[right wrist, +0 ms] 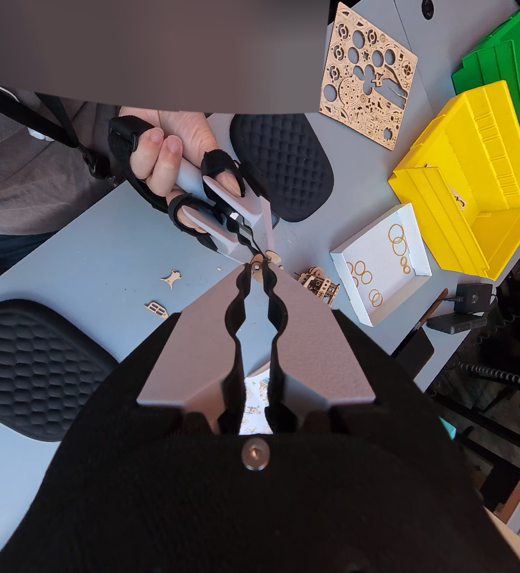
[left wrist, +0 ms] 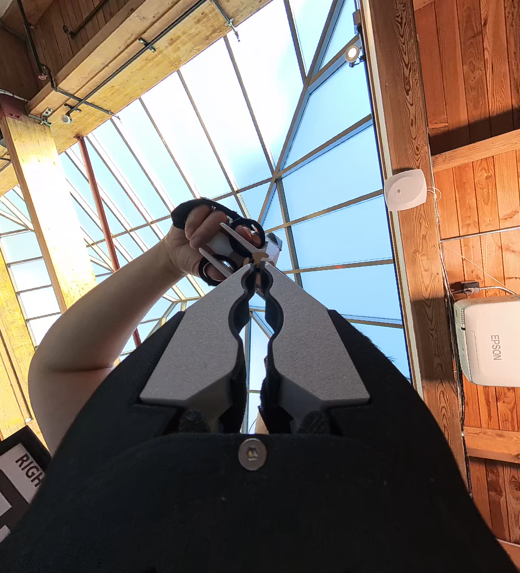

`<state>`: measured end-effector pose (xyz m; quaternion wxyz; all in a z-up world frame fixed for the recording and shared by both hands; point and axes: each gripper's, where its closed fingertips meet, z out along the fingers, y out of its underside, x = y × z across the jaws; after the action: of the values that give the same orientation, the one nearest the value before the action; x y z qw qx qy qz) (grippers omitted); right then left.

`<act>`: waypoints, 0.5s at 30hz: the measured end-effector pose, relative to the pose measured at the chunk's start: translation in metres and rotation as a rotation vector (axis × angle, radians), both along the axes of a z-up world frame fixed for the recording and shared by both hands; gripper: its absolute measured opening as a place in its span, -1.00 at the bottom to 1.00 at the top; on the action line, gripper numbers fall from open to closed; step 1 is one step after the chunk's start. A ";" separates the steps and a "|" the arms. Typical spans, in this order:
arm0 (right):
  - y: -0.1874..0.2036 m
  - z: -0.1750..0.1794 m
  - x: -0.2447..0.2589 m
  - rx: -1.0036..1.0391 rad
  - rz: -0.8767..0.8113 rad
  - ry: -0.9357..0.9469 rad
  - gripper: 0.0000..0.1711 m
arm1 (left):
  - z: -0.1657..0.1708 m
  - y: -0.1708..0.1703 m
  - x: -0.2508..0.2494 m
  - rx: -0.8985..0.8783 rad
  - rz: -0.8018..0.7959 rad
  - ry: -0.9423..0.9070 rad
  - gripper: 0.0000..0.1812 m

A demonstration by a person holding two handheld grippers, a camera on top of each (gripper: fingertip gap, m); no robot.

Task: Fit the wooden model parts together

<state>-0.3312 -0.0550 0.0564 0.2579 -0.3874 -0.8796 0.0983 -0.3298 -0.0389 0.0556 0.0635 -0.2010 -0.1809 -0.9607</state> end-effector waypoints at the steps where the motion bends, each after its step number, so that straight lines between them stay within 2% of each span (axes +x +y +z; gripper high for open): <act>1: -0.001 0.000 0.000 -0.007 0.000 0.002 -0.92 | 0.000 0.000 0.000 0.000 -0.001 -0.001 -1.00; 9: 0.009 0.015 -0.007 -0.143 -0.140 0.080 -0.93 | 0.001 0.000 -0.003 0.025 0.035 0.012 -1.00; 15: 0.009 0.009 -0.009 -0.175 -0.209 0.055 -0.94 | 0.003 0.000 -0.006 0.044 0.064 0.019 -1.00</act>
<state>-0.3403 -0.0456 0.0656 0.2561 -0.4952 -0.8150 0.1577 -0.3359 -0.0387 0.0590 0.1005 -0.2028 -0.1656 -0.9599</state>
